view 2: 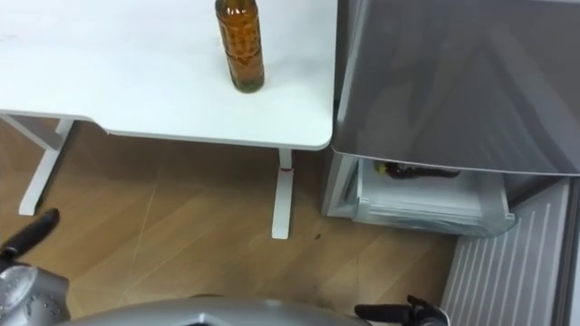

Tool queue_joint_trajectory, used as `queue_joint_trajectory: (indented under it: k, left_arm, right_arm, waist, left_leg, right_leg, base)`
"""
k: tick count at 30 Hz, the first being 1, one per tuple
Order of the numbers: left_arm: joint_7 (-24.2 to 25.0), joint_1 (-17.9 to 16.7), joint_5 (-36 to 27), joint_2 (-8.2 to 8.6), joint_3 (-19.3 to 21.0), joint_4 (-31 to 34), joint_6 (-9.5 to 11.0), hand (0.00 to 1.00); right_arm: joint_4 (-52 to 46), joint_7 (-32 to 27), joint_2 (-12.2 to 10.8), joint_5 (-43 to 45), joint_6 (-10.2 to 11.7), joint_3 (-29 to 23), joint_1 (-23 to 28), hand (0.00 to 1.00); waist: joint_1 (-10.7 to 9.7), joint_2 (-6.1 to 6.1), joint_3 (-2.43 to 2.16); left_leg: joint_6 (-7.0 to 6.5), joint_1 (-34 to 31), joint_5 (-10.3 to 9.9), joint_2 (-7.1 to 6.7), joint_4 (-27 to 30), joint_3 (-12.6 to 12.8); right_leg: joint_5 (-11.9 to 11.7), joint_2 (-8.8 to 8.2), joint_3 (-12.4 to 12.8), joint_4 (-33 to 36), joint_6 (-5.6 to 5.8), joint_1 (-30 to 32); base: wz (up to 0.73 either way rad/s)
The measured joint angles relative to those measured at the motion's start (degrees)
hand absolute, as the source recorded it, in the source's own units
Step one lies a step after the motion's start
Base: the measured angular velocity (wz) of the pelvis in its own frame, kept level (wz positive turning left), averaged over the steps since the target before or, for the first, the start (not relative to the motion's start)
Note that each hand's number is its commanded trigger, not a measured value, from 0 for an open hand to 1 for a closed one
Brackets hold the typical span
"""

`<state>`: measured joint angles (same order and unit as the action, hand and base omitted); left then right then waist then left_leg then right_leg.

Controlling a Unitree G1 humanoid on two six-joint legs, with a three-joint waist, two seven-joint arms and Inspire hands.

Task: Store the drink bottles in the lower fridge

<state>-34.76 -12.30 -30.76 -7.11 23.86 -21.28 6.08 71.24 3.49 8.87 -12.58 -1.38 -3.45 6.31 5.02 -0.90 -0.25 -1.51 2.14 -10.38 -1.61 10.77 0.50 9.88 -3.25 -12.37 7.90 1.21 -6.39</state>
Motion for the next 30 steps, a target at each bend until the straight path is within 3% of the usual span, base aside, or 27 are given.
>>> queue_joint_trajectory:
  k: [3, 7, 13, 20, 30]
  left_arm:
    - [0.61, 0.27, 0.62, -0.2, -1.72, 2.57, 1.52, 0.0]
    - [1.98, 0.28, 3.62, -0.11, -5.72, 6.77, 1.58, 0.0]
    - [5.83, 0.27, 6.11, 0.73, -6.78, 14.23, 2.01, 0.0]
    - [9.39, 0.53, 11.3, -0.3, -9.79, 20.12, 2.77, 0.0]
    - [19.19, 1.02, 12.95, -0.35, -12.94, 24.75, 2.66, 0.0]
  right_arm:
    - [-0.08, 0.97, -0.01, 0.5, 1.13, 0.0, 0.23, 0.0]
    - [-0.2, 1.01, -0.14, 0.99, 2.26, 0.0, 0.61, 0.0]
    - [-0.05, 2.63, -0.3, 1.61, 3.94, -0.25, 0.67, 0.0]
    - [0.55, 2.74, -0.28, 1.12, 4.5, -0.22, 0.48, 0.0]
    - [0.54, 3.56, -0.09, 0.74, 4.5, -0.3, 0.53, 0.0]
  waist:
    - [-0.15, 0.17, -0.05]
    - [-0.59, 0.19, -0.03]
    - [-1.79, 0.38, 0.08]
    - [-3.57, 0.57, 0.38]
    - [-4.87, 0.72, 0.37]
  left_leg:
    - [0.0, 0.03, 0.0, -0.02, -0.13, -0.16]
    - [0.0, -0.11, 0.0, -0.03, -0.07, -0.56]
    - [0.0, 0.25, 0.0, 0.0, -0.27, -0.51]
    - [0.0, 0.46, 0.0, -0.02, -0.15, -0.46]
    - [0.0, 1.55, 0.0, 0.31, -1.15, 1.5]
  right_leg:
    - [0.0, 0.0, 0.03, -0.01, 0.0, -0.11]
    - [0.0, 0.03, -0.28, -0.05, 0.0, -0.01]
    - [-0.01, 0.1, 0.52, 0.14, -0.01, -0.76]
    - [-0.01, 0.16, 0.94, 0.12, -0.01, -0.49]
    - [-0.02, 0.33, 2.54, 0.17, -0.02, -0.52]
  base:
    - [0.01]
    - [0.04]
    - [-0.01]
    - [-0.01]
    - [-0.09]
